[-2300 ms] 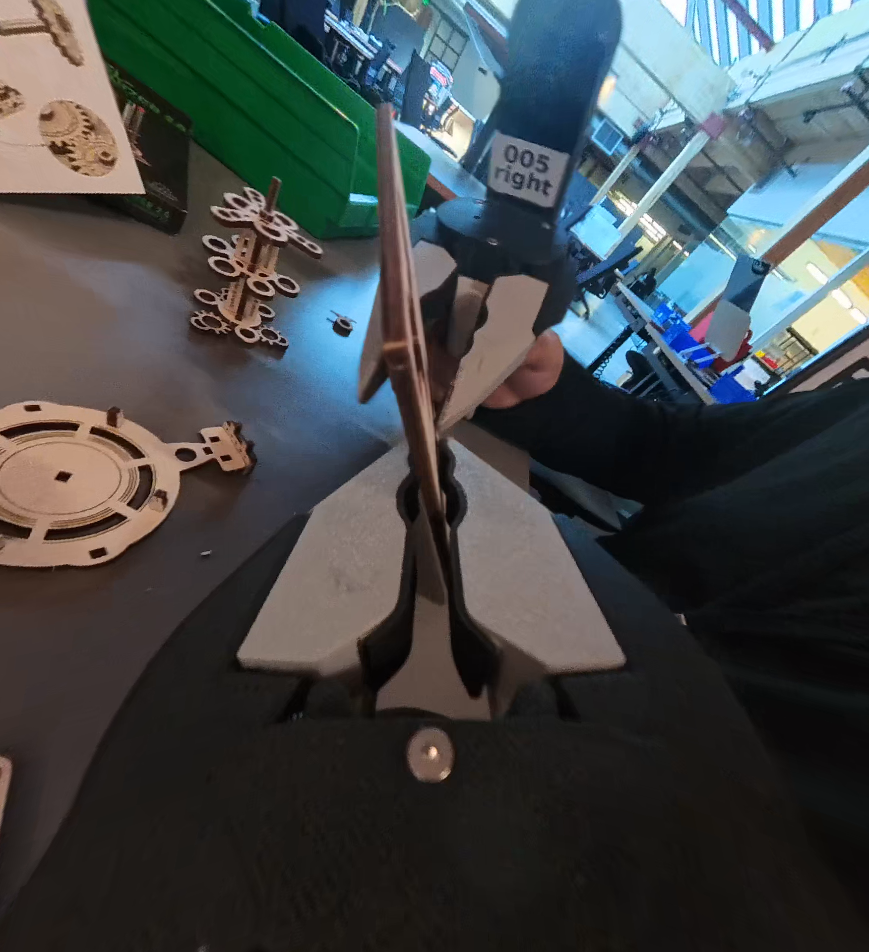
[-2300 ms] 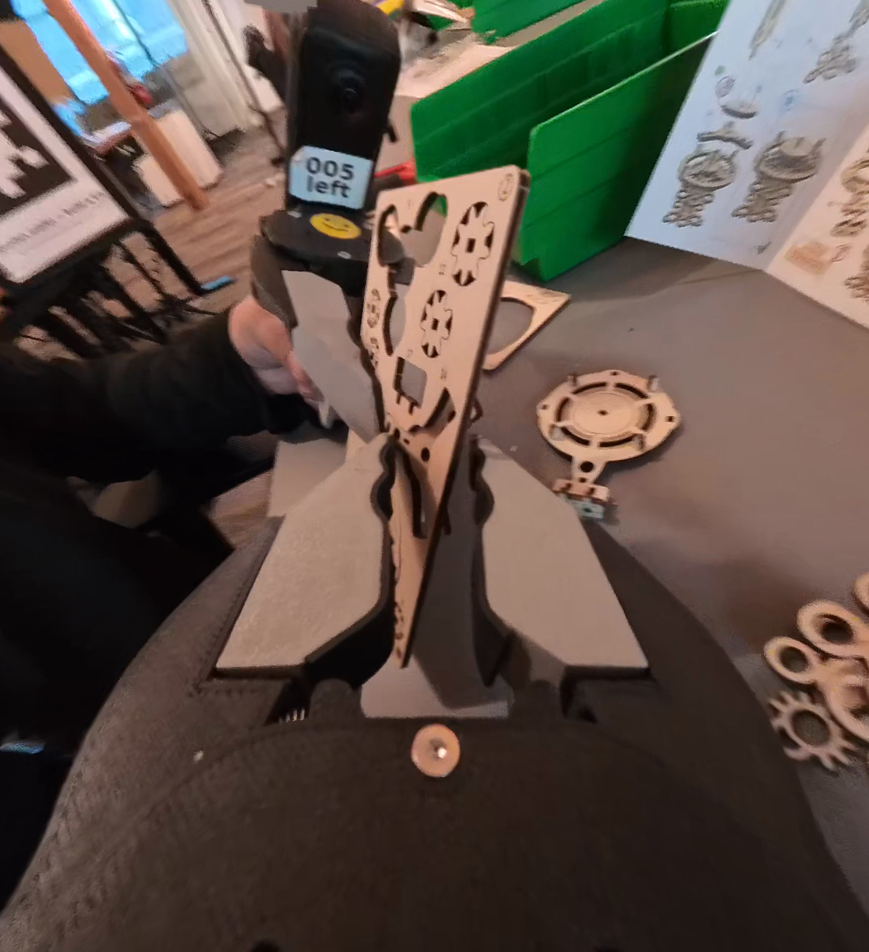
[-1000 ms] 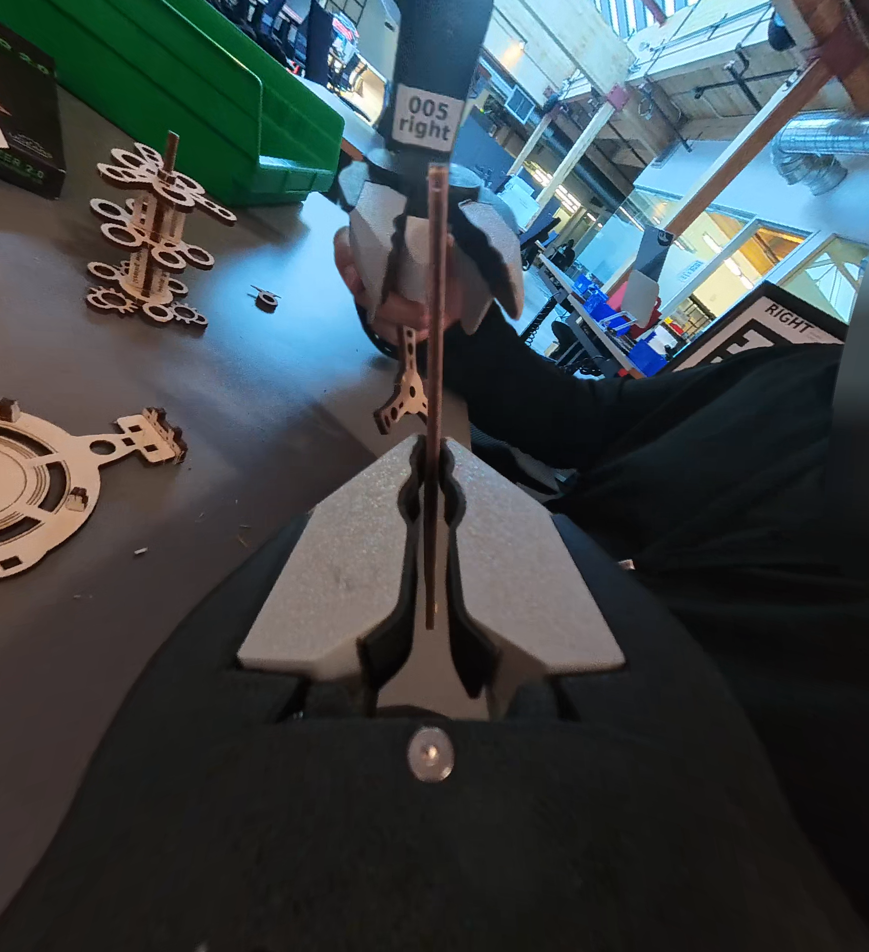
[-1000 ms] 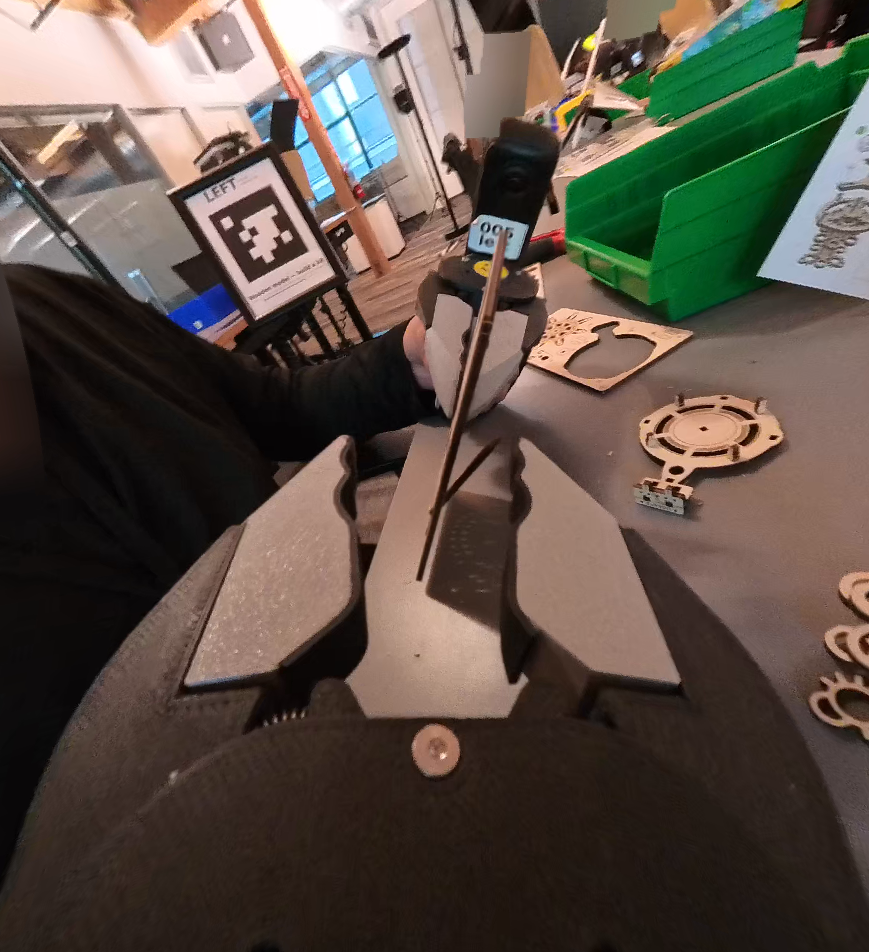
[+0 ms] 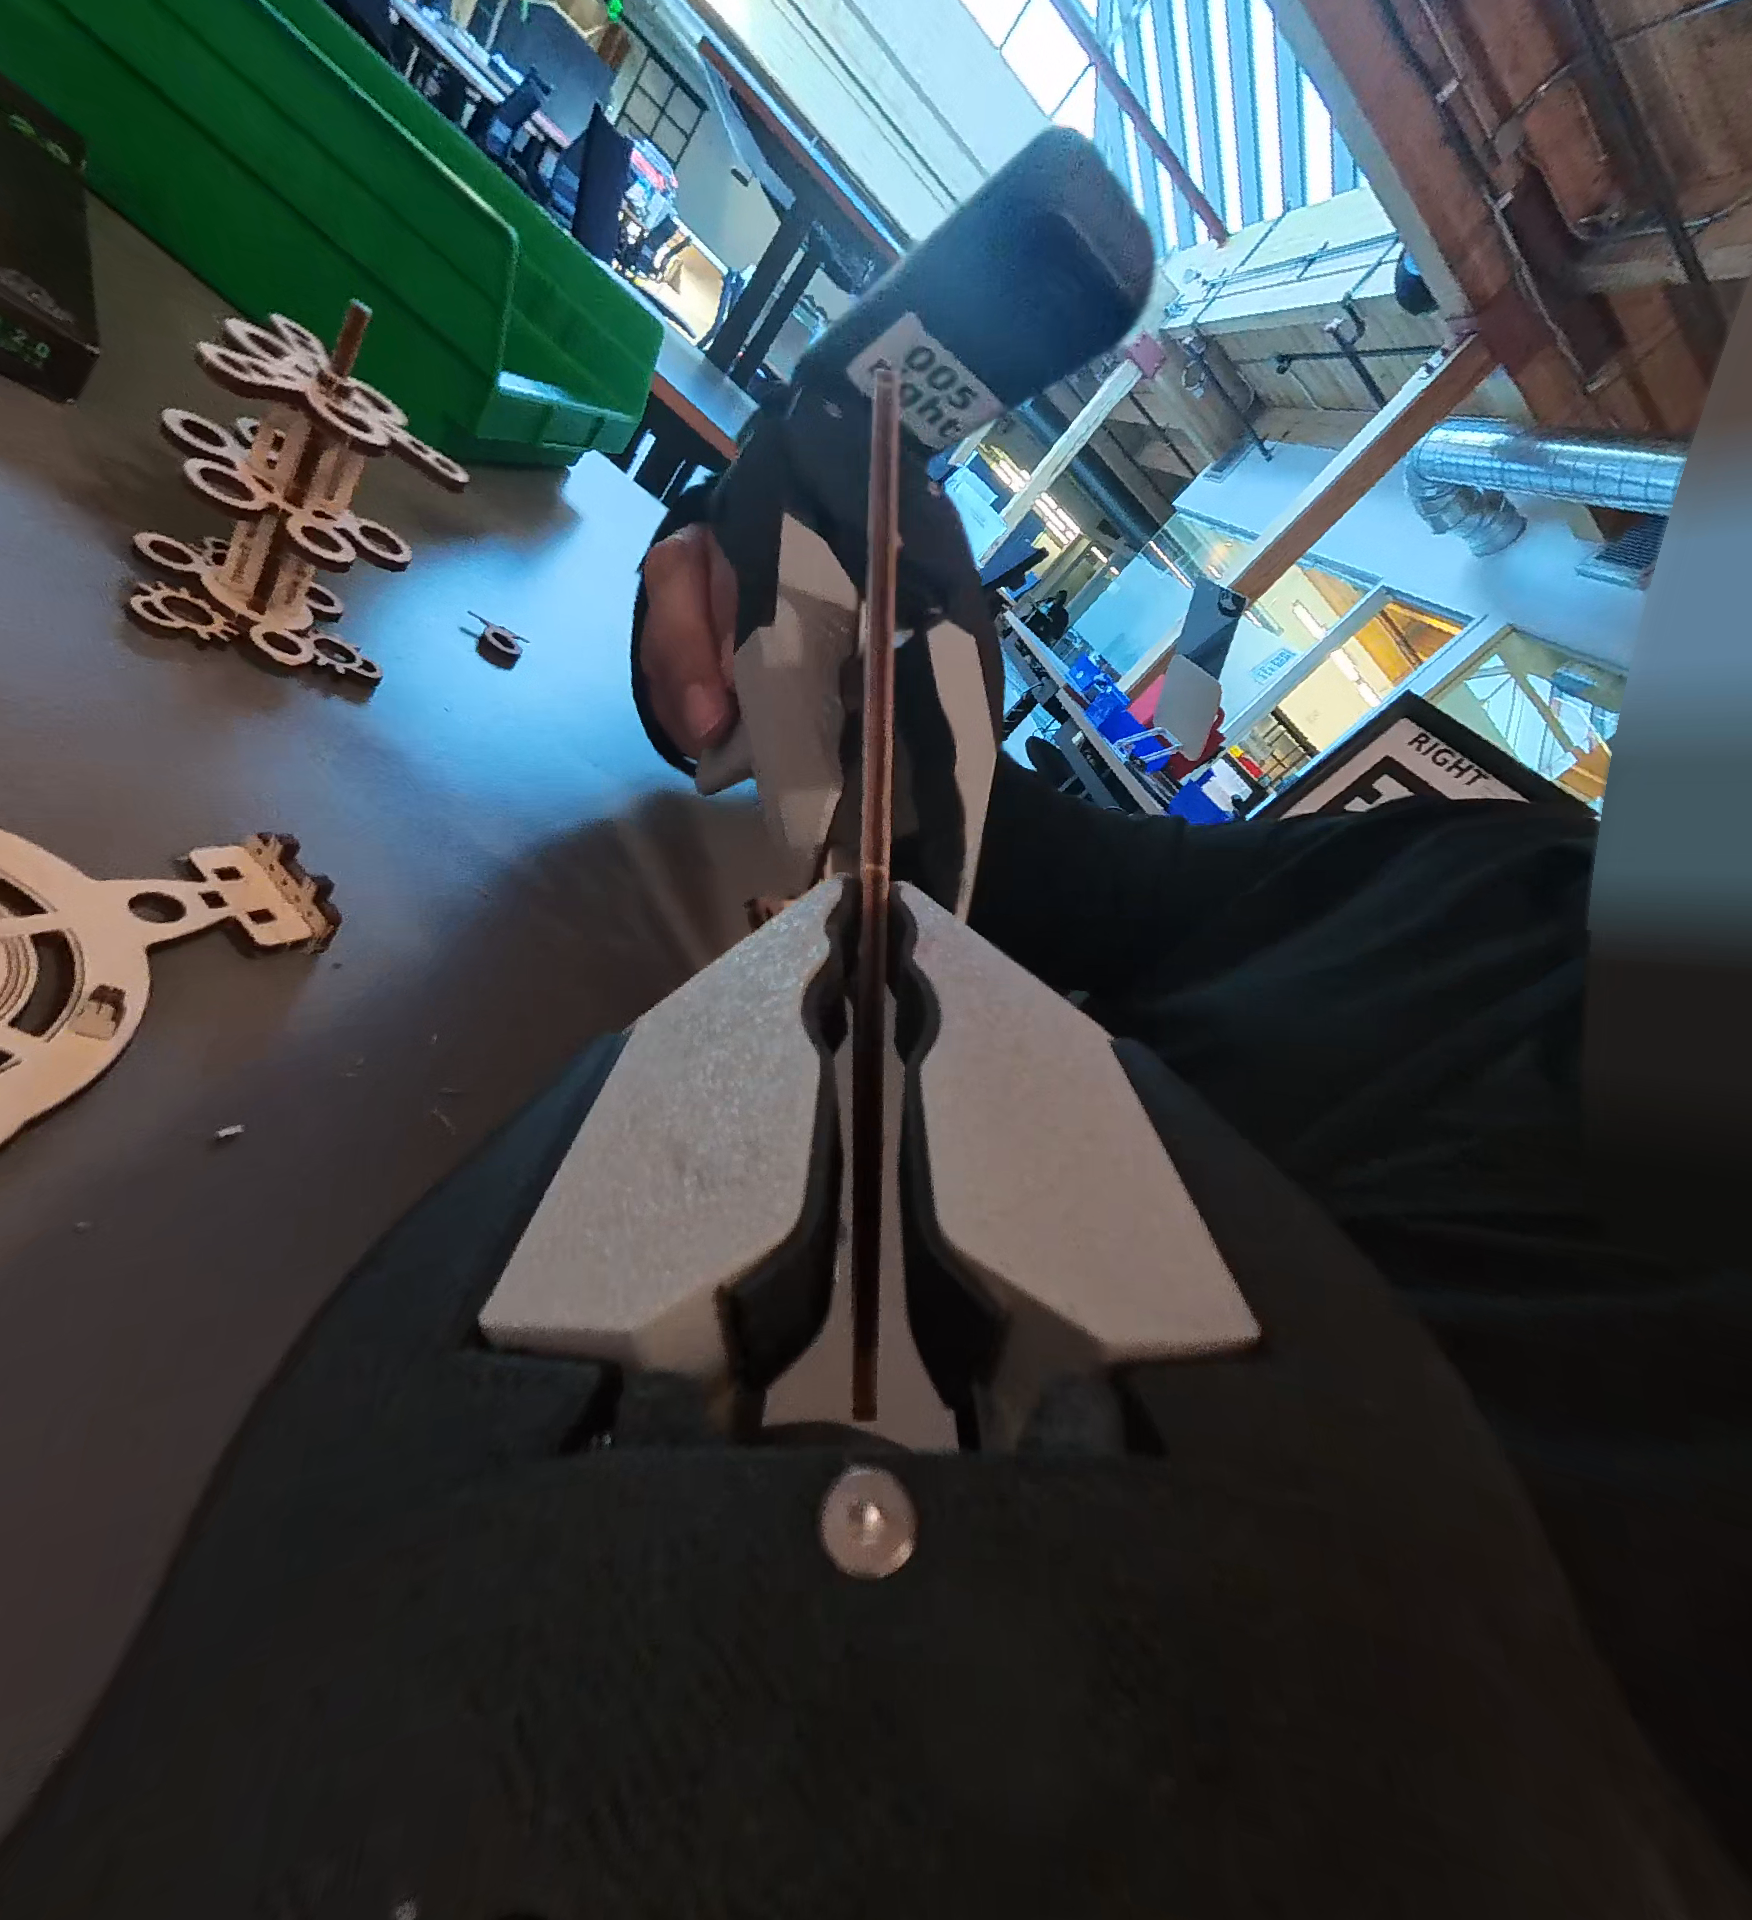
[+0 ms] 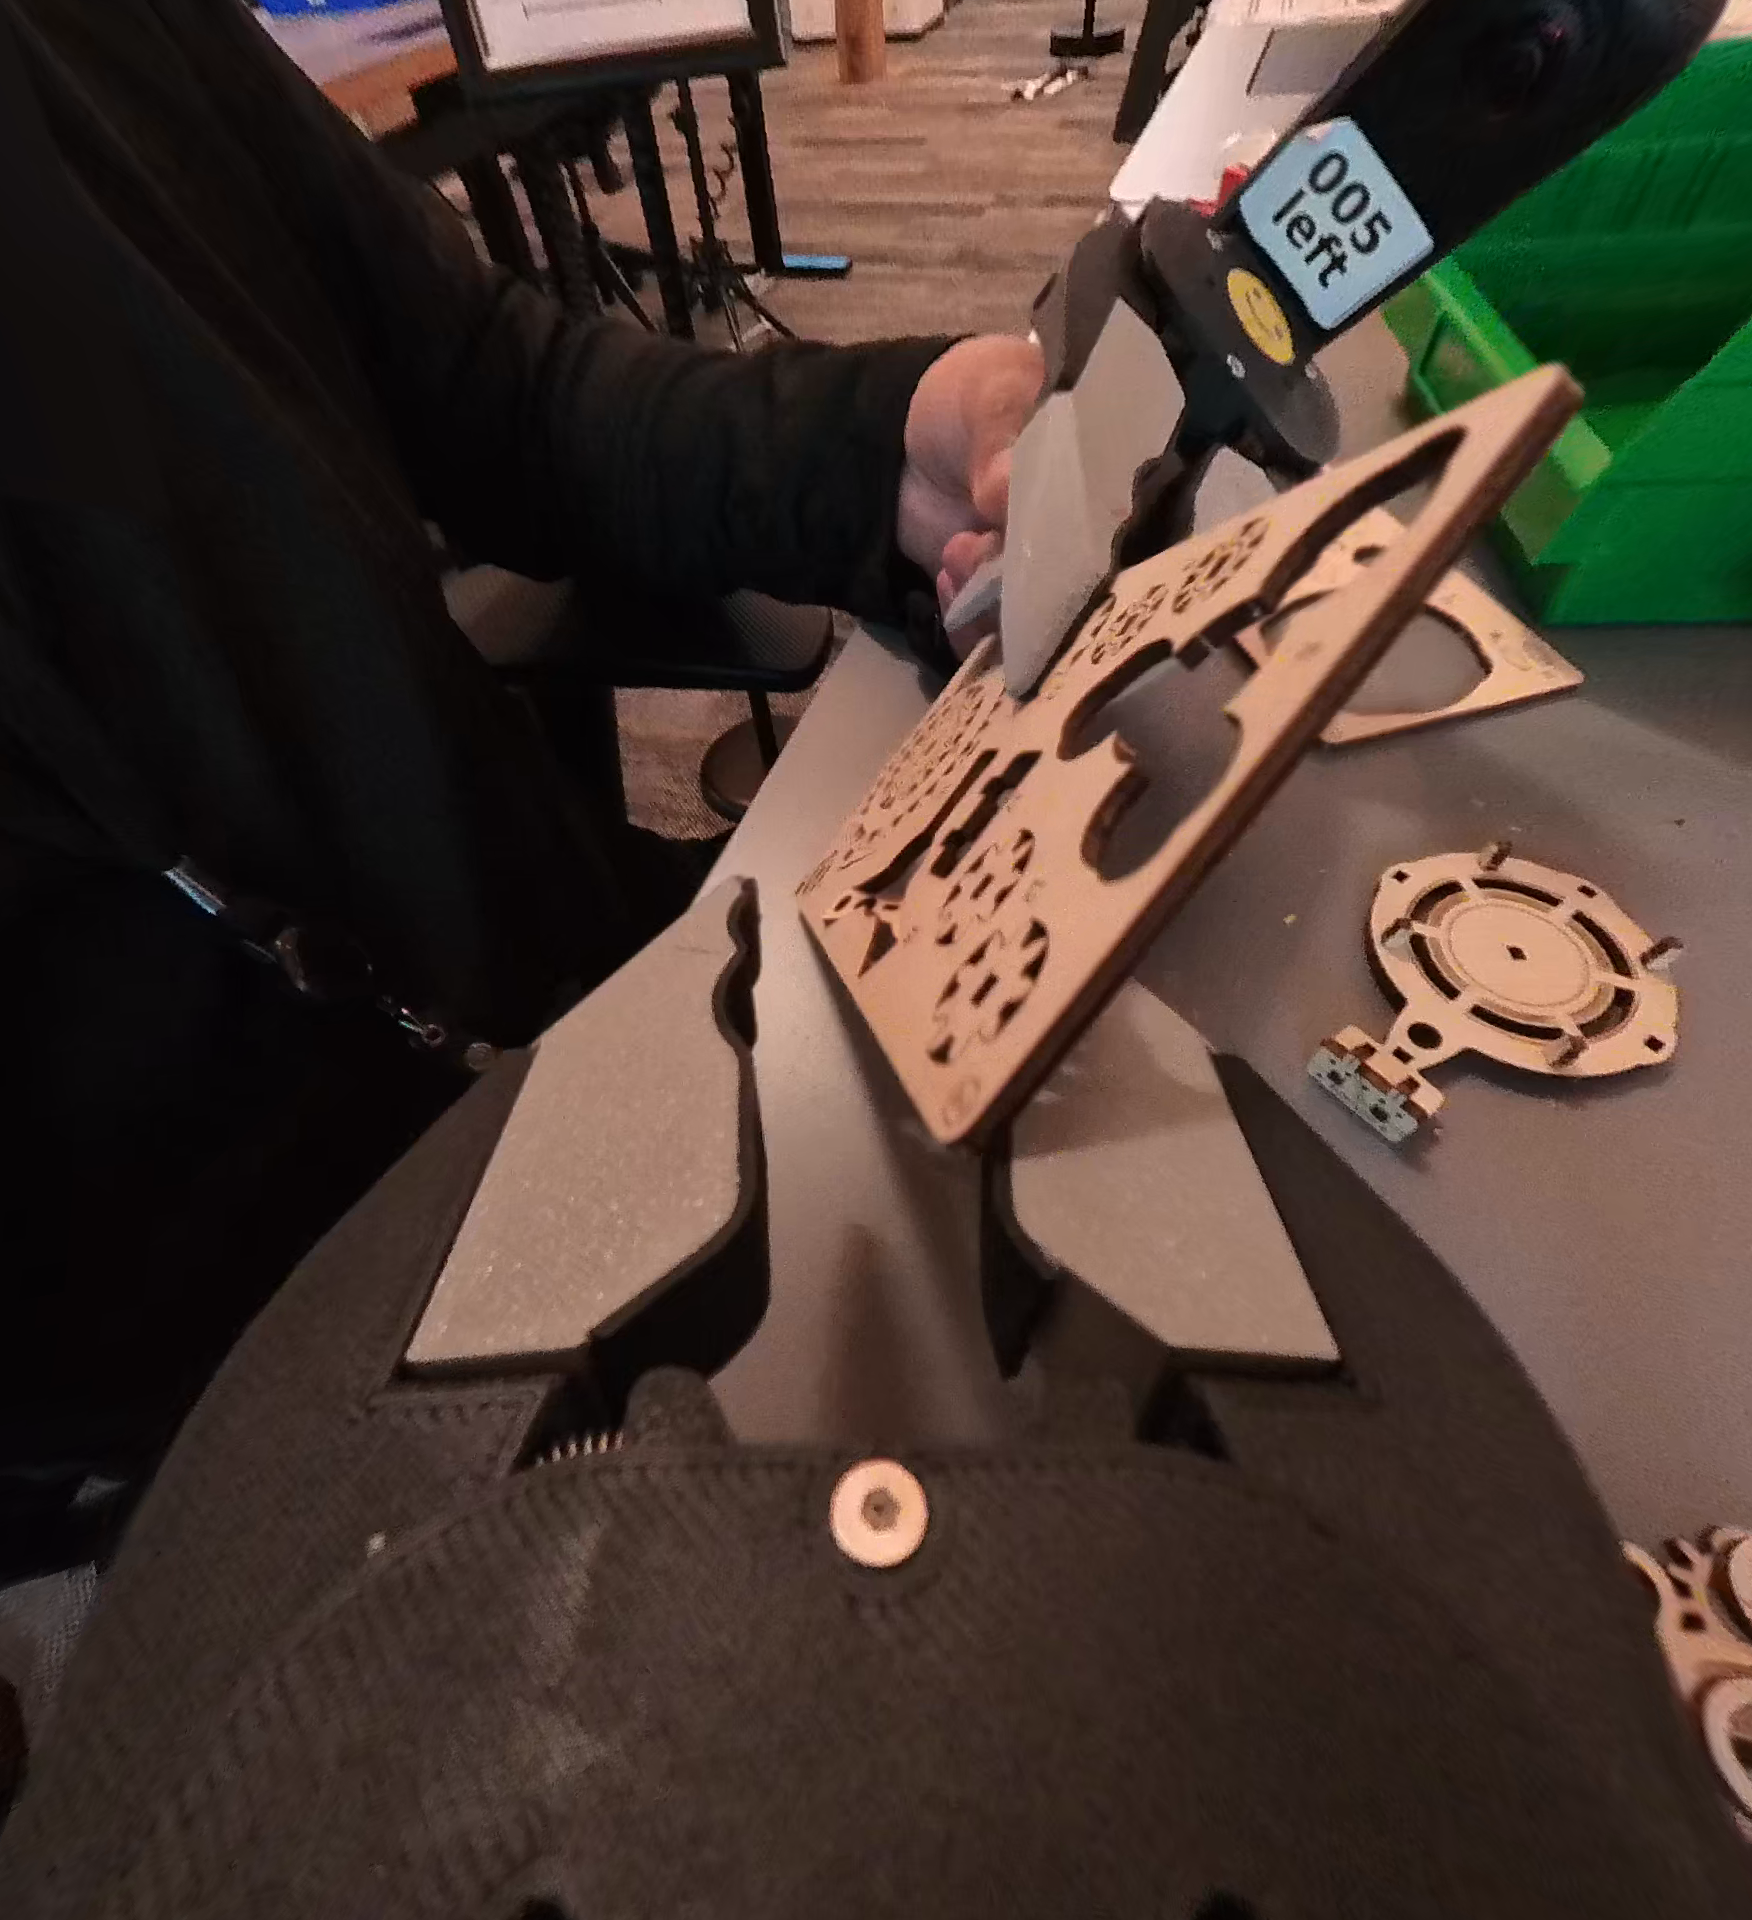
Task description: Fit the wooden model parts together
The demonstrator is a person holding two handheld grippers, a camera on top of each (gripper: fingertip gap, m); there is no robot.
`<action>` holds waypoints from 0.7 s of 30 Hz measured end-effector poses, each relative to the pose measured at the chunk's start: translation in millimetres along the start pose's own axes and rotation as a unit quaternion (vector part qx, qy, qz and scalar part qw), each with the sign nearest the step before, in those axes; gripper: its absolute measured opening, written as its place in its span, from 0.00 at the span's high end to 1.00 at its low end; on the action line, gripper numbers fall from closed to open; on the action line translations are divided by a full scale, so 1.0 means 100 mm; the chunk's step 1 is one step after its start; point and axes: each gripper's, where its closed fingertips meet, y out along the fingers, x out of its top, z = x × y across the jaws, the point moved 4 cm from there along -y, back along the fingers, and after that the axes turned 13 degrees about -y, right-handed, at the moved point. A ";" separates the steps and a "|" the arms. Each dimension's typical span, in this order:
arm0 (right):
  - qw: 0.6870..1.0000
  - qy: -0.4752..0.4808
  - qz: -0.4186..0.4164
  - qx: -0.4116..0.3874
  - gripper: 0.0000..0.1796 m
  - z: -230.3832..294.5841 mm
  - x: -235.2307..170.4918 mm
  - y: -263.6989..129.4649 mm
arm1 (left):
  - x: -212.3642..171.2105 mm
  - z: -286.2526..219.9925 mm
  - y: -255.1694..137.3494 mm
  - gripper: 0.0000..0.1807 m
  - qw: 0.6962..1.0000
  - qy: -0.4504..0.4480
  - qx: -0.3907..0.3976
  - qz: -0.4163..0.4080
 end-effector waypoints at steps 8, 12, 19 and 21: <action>0.997 -0.034 0.069 -0.024 0.81 -0.01 -0.14 0.04 | 0.01 0.05 0.01 1.00 1.000 -0.023 0.005 0.003; 0.987 -0.033 0.157 -0.011 0.88 0.04 -0.42 0.08 | 0.08 0.02 -0.07 1.00 0.998 -0.034 -0.028 -0.036; 0.994 -0.019 0.062 -0.082 0.65 -0.15 -0.20 -0.01 | 0.10 0.01 -0.10 1.00 0.997 -0.037 -0.041 -0.047; 0.994 -0.039 0.023 -0.095 0.66 -0.15 -0.06 -0.03 | 0.11 -0.02 -0.11 1.00 0.997 -0.038 -0.053 -0.049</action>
